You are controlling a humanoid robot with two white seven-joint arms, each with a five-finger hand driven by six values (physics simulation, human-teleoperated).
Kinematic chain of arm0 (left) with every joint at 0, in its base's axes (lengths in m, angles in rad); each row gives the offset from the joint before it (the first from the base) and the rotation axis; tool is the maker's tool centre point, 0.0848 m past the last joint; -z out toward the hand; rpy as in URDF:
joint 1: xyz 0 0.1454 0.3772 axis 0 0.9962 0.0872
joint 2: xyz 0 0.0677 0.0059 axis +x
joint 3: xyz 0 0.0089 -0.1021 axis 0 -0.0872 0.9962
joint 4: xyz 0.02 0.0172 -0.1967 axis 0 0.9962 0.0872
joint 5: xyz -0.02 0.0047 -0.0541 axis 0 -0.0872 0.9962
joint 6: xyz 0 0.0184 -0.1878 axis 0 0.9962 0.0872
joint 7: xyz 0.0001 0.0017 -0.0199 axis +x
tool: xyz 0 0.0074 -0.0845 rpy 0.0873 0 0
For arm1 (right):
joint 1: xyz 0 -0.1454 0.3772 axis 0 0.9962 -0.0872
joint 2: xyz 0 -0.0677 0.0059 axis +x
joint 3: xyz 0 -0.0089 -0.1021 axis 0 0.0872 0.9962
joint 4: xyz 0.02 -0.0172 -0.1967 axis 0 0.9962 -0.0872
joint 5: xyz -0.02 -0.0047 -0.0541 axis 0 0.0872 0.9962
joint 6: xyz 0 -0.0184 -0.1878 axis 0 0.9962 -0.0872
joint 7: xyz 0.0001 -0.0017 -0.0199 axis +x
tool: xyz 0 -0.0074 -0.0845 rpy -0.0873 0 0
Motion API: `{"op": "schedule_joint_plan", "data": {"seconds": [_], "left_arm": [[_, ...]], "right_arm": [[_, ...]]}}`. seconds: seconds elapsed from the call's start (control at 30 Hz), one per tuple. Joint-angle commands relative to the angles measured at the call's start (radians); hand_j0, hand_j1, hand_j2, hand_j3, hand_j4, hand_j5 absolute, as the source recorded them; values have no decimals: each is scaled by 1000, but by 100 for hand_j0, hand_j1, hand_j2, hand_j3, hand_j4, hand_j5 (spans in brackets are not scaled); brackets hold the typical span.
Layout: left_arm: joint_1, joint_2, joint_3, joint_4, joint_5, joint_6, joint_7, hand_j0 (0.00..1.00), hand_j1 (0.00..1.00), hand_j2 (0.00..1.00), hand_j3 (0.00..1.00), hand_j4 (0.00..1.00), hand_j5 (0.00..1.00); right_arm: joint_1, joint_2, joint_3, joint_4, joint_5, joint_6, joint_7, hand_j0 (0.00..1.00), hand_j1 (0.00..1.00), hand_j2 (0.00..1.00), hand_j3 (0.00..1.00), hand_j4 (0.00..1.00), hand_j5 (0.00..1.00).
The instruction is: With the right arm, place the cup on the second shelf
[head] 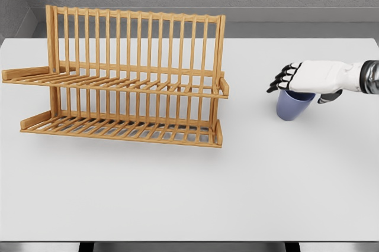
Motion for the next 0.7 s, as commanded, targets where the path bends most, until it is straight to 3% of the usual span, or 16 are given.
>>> {"op": "schedule_joint_plan", "data": {"seconds": [0.0,0.1,0.23,0.3,0.67], "left_arm": [[0,0,0,0,0,0,0,100,100,100,100,100,100],[0,0,0,0,0,0,0,100,100,100,100,100,100],[0,0,0,0,0,0,0,100,100,100,100,100,100],[0,0,0,0,0,0,0,100,100,100,100,100,100],[0,0,0,0,0,0,0,100,100,100,100,100,100]], "right_arm": [[0,-1,9,0,-3,2,0,93,93,93,93,93,93],[0,-3,9,0,-3,2,0,78,78,78,78,78,78],[0,-3,9,0,-3,2,0,75,75,75,75,75,75],[0,-3,9,-2,-3,2,0,66,66,66,66,66,66],[-3,-4,-9,-5,-5,2,0,64,64,64,64,64,64]]}}
